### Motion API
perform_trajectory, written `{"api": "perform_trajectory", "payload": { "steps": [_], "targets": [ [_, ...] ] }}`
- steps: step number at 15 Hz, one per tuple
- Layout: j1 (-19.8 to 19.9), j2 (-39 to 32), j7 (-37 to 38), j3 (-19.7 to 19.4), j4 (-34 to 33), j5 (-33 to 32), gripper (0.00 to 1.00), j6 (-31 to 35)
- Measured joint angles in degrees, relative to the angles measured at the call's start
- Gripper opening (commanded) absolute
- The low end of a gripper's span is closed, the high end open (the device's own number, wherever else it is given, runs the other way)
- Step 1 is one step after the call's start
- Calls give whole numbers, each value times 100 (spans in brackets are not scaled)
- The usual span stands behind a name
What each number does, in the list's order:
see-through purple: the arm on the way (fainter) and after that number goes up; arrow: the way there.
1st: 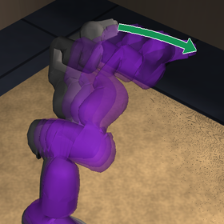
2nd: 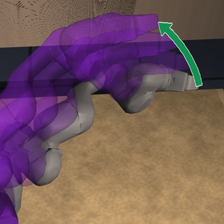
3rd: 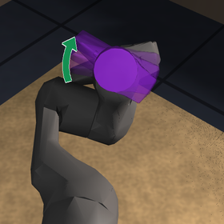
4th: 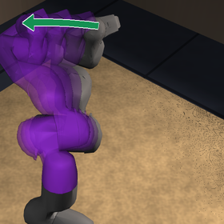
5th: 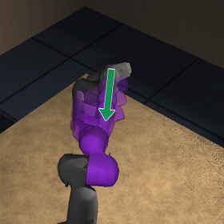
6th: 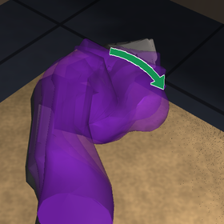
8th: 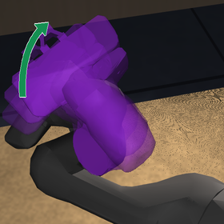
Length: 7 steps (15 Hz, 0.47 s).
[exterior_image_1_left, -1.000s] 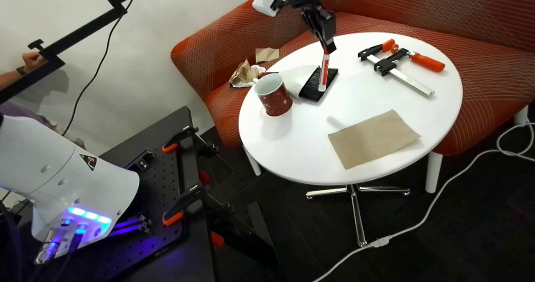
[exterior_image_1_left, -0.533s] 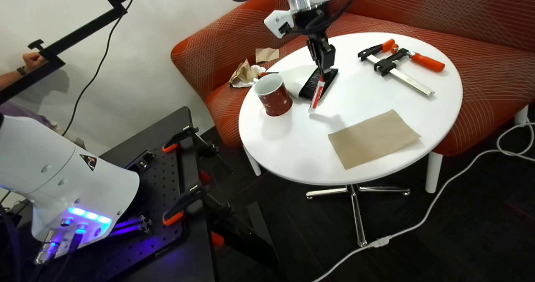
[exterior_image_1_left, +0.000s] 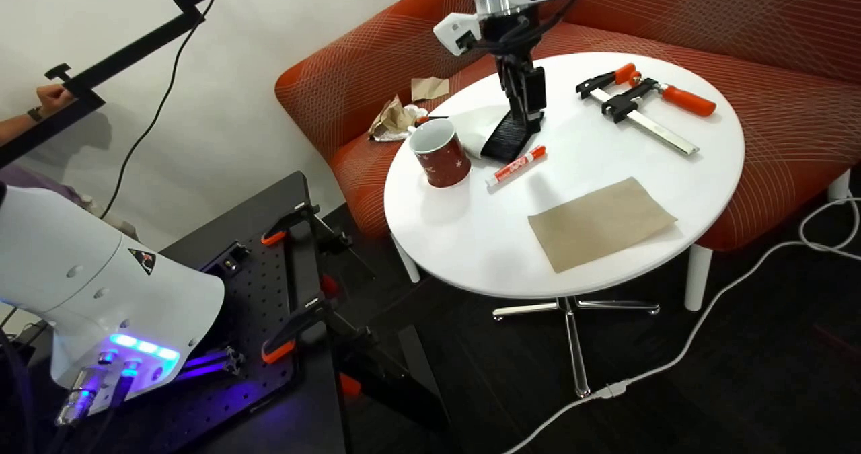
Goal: Pick up the pen from the mug cup and put it on the table.
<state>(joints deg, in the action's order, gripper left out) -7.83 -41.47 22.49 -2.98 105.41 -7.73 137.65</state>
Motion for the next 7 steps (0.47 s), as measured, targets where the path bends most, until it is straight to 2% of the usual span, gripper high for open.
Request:
{"api": "perform_trajectory", "payload": {
  "steps": [7],
  "targets": [
    [-14, 0, 0, 0, -85, 1, 100, 0]
  ]
}}
